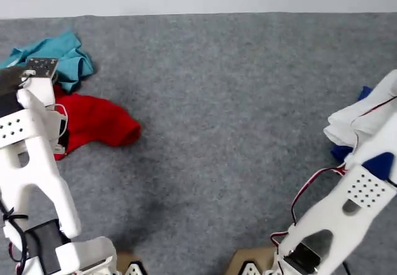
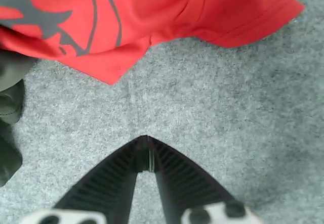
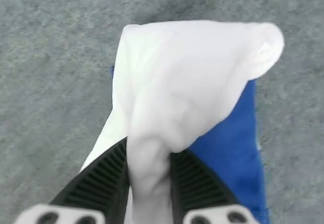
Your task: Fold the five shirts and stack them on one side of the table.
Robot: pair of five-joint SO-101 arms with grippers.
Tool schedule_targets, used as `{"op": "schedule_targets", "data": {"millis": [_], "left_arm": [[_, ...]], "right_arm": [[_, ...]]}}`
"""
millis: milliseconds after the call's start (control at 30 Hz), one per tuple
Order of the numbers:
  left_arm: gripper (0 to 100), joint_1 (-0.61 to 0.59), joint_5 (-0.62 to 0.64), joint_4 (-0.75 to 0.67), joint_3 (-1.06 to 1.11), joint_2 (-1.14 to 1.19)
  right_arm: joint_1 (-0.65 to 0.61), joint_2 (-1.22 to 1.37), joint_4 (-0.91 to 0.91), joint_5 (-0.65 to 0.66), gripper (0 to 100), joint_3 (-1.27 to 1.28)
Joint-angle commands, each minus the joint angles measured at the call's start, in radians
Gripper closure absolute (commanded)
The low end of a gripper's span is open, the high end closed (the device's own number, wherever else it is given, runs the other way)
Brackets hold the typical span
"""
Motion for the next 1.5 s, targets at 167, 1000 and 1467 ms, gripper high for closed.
{"op": "schedule_targets", "data": {"millis": [167,1000,1467], "left_arm": [[100,0.008,0.002,0.003,-0.002,-0.040],[100,0.006,0.002,0.009,-0.001,-0.040],[100,0.006,0.002,0.009,-0.001,-0.038]], "right_arm": [[0.084,0.090,-0.065,0.083,99.1,-0.026],[0.162,0.090,-0.119,0.222,71.4,-0.031],[0.068,0.007,0.073,0.028,76.9,0.055]]}}
